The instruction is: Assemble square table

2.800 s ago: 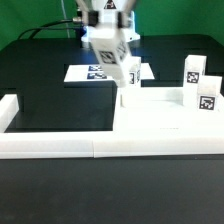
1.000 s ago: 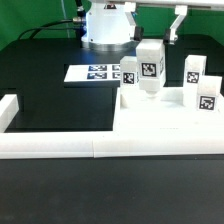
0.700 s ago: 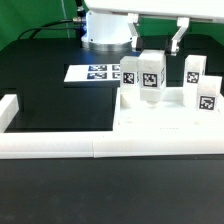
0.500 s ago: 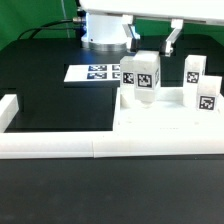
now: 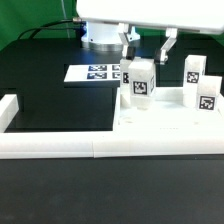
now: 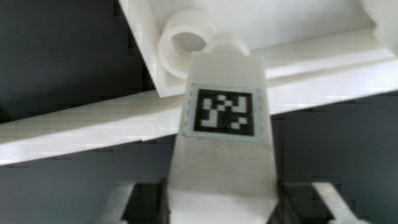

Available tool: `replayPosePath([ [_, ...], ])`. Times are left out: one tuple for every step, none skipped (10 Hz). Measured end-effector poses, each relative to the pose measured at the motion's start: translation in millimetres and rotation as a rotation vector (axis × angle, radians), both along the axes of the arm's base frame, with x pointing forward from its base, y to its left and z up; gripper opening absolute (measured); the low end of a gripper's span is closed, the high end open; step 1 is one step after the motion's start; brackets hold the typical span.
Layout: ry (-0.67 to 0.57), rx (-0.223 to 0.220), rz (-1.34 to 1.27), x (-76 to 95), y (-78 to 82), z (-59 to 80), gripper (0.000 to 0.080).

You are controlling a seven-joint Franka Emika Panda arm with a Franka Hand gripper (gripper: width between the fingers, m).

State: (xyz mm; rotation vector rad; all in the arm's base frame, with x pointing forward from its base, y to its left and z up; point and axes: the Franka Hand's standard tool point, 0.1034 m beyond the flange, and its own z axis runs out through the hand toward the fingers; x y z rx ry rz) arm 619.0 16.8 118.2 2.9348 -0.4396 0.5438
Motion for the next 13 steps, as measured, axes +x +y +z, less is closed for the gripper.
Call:
replayPosePath([
  [0.002, 0.001, 0.002, -0.1, -1.8, -0.2, 0.0287],
  [0.004, -0.002, 0.01, -0.1, -2.9, -0.2, 0.0287],
  [0.005, -0.001, 0.015, -0.1, -3.6, -0.1, 0.0287],
  [0.006, -0.003, 0.022, -0.1, -3.9, 0.0, 0.0287],
  [0.008, -0.003, 0.024, -0.3, -3.6, -0.2, 0.0287],
  [0.007, -0.004, 0.026, -0.6, -3.4, -0.3, 0.0287],
  [0.008, -0.006, 0.03, -0.8, -4.1, -0.3, 0.0287],
  [0.01, -0.012, 0.042, -0.7, -6.4, -0.2, 0.0287],
  [0.012, -0.015, 0.048, -0.7, -8.5, -0.3, 0.0287],
  [0.01, -0.016, 0.051, -0.4, -9.0, -0.3, 0.0287],
  [0.009, -0.017, 0.053, -0.3, -9.0, -0.3, 0.0287],
  [0.005, -0.019, 0.056, 0.4, -9.1, -0.6, 0.0287],
  [-0.001, -0.02, 0.058, 1.3, -9.1, -0.5, 0.0287],
])
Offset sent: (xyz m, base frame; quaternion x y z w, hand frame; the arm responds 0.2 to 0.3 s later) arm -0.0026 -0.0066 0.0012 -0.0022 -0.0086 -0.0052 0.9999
